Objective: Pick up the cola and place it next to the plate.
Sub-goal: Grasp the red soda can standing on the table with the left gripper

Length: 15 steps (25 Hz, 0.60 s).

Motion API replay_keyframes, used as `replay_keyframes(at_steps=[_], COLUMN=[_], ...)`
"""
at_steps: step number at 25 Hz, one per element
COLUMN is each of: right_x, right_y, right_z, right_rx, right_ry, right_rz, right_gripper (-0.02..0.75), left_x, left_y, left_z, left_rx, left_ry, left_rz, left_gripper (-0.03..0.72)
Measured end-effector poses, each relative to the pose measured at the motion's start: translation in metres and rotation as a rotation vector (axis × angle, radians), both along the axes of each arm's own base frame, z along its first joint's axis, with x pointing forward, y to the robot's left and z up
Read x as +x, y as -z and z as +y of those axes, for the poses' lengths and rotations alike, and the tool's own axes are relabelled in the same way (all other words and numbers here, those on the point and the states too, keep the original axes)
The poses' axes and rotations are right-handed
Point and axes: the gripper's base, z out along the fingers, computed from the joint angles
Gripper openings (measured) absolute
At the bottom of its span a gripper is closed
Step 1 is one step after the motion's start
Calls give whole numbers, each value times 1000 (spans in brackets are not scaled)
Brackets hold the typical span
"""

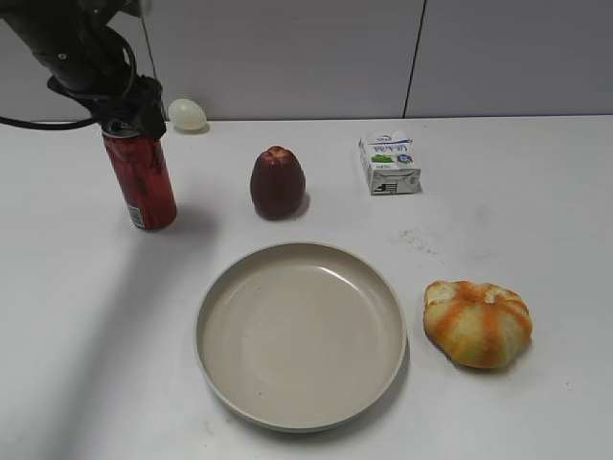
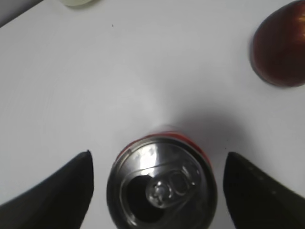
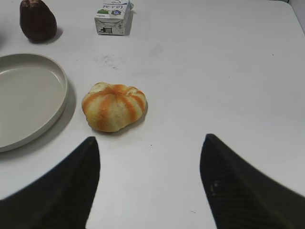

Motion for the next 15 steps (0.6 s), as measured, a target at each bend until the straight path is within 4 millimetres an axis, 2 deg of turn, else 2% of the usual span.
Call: replay_keyframes(at_steps=[6,9,11,15], right_x=[0,0,0,0], right_y=[0,0,0,0], right_z=[0,0,0,0], right_rx=[0,0,0,0], right_ry=[0,0,0,0], right_rz=[0,0,0,0], right_gripper=[532,532,532,532], left_x=[3,3,2,0], left_y=[14,14,15,13], left_z=[-1,-1,-1,-1], left_rx=[4,4,7,14], left_ry=[-1,-1,0,3], left_rz=[39,43,53,65], left_gripper=[642,587,521,522])
